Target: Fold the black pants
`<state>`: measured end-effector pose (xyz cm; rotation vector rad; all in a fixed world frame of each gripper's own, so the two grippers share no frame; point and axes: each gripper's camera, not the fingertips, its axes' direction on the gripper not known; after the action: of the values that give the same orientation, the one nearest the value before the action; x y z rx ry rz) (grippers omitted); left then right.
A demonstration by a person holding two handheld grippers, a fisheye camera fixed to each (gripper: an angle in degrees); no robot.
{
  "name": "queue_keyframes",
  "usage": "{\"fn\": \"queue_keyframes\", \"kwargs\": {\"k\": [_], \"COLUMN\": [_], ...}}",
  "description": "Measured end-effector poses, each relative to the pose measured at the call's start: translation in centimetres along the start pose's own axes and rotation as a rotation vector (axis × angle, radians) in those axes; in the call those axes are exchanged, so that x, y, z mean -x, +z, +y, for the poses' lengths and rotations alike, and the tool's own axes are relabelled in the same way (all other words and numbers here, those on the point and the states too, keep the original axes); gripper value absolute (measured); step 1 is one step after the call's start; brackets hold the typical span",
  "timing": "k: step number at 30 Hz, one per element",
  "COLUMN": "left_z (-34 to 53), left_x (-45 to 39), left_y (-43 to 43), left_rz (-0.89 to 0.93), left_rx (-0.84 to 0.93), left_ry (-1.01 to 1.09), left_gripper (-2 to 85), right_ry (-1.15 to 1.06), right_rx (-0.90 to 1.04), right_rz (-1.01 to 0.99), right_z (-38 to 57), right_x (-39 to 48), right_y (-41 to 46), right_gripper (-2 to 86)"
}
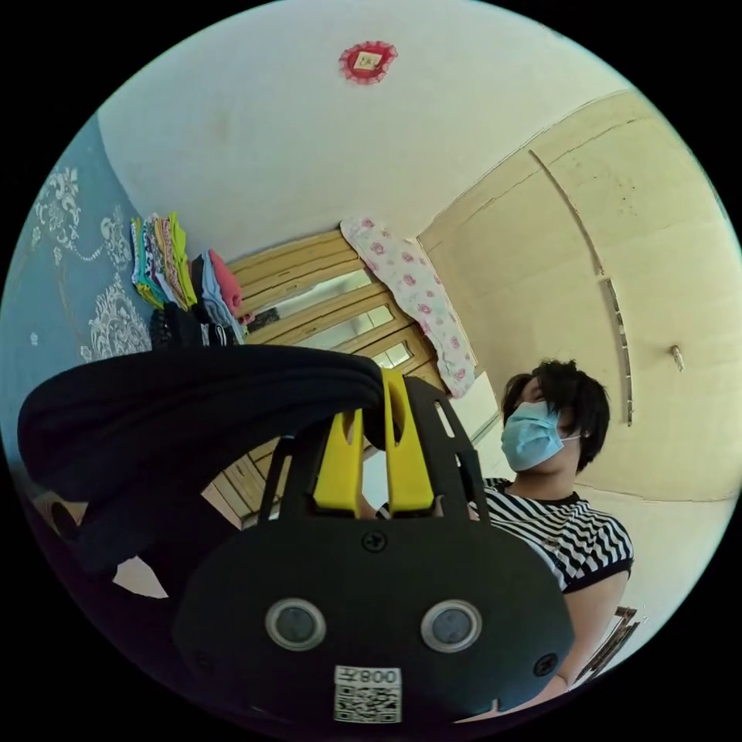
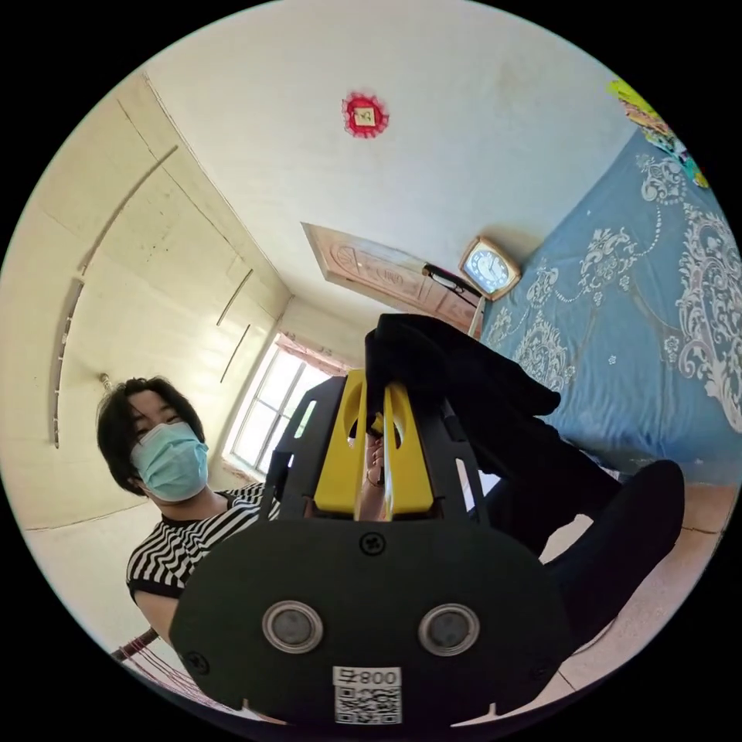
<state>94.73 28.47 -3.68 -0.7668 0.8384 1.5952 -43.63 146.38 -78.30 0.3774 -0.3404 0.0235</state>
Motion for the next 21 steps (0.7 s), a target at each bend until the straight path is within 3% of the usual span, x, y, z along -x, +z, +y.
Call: {"fn": "queue_keyframes", "kwargs": {"k": [12,16,21], "left_z": [-4.2,-8.4,-19.8], "left_x": [14.3,19.4,24.0], "left_y": [19.7,25.5,37.6], "left_rz": [-0.012,-0.032,-0.019], "left_rx": [0.199,0.215,0.268], "left_ry": [-0.307,-0.337,-0.186], "left_gripper": [5.6,5.6,5.6], "right_ry": [0.157,0.173,0.029], "right_rx": [-0.330,-0.368,-0.394], "right_rz": [0.036,0.067,0.133], "right_z": [7.3,3.8,-5.1], "right_x": [5.4,6.6,11.6], "right_y": [-21.0,-27.5,-35.1], "right_gripper": [1.4,1.4,1.5]}}
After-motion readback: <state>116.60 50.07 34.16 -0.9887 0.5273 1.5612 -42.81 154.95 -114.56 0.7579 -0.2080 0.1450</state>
